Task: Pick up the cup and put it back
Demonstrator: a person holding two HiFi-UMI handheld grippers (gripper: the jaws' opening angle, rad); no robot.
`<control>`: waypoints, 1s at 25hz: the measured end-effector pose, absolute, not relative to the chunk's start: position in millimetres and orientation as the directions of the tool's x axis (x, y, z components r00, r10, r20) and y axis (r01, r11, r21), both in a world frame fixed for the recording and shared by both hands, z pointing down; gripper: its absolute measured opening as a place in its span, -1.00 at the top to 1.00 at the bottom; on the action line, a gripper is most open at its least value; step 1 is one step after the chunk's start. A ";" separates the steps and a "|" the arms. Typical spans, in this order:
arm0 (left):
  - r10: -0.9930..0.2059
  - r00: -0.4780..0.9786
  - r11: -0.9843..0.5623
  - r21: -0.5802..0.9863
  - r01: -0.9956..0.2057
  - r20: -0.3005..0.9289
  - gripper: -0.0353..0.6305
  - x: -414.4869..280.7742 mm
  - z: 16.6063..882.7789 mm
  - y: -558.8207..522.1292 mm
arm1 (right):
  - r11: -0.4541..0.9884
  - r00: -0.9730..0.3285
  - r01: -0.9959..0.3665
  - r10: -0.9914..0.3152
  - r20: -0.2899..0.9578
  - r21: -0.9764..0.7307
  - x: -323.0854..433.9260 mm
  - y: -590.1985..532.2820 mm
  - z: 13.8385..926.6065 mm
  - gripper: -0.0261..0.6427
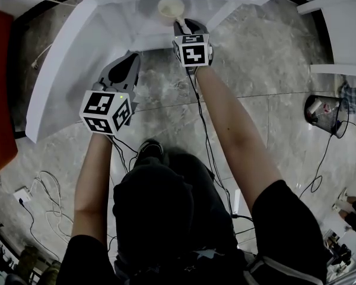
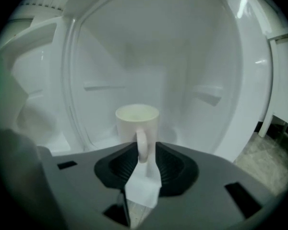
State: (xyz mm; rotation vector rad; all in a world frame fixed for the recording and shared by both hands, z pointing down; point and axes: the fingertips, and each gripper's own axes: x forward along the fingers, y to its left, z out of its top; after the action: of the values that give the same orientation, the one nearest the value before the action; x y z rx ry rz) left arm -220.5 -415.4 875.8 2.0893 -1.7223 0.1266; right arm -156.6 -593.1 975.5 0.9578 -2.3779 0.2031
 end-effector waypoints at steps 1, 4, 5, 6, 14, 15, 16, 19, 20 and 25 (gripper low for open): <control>-0.916 0.224 -0.137 0.265 -0.954 0.334 0.87 -221.9 875.4 -415.9 | 0.731 -0.584 -0.679 -0.591 0.556 0.064 -155.6 -593.2 977.1 0.57; -0.918 0.220 -0.134 0.264 -0.955 0.329 0.87 -225.9 872.3 -416.2 | 0.725 -0.591 -0.689 -0.577 0.564 0.019 -154.8 -591.1 979.6 0.42; -0.919 0.220 -0.134 0.265 -0.955 0.328 0.87 -226.5 871.3 -415.5 | 0.723 -0.594 -0.691 -0.572 0.565 0.006 -154.2 -589.0 979.5 0.38; -0.919 0.221 -0.134 0.267 -0.954 0.327 0.87 -226.6 870.3 -414.5 | 0.722 -0.596 -0.692 -0.571 0.565 -0.001 -152.9 -586.6 978.8 0.34; -0.902 0.301 -0.201 0.317 -0.927 0.310 0.87 -213.3 870.5 -401.4 | 0.715 -0.611 -0.700 -0.601 0.515 0.003 -124.3 -564.9 958.0 0.33; -0.904 0.303 -0.203 0.320 -0.925 0.302 0.87 -213.0 870.3 -400.7 | 0.720 -0.619 -0.693 -0.605 0.502 0.013 -122.5 -562.9 952.5 0.33; -0.906 0.304 -0.204 0.324 -0.924 0.295 0.87 -211.1 870.0 -399.1 | 0.727 -0.627 -0.687 -0.605 0.490 0.018 -119.6 -558.4 947.6 0.33; -0.897 0.347 -0.255 0.321 -0.912 0.274 0.87 -190.3 864.5 -401.1 | 0.726 -0.630 -0.687 -0.619 0.469 0.035 -90.8 -543.7 934.4 0.34; -0.892 0.363 -0.275 0.315 -0.908 0.270 0.87 -182.2 860.4 -404.7 | 0.720 -0.622 -0.691 -0.632 0.463 0.054 -77.3 -542.7 927.3 0.34; -0.833 0.413 -0.287 0.350 -0.892 0.369 0.87 -145.2 839.3 -373.1 | 0.641 -0.533 -0.767 -0.666 0.522 0.036 -1.5 -502.5 900.3 0.38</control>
State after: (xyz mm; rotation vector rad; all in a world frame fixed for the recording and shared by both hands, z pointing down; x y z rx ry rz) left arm -145.2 -373.1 839.3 2.1706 -1.4610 0.1554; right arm -1.5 -502.5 900.3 1.1191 -2.3638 0.2699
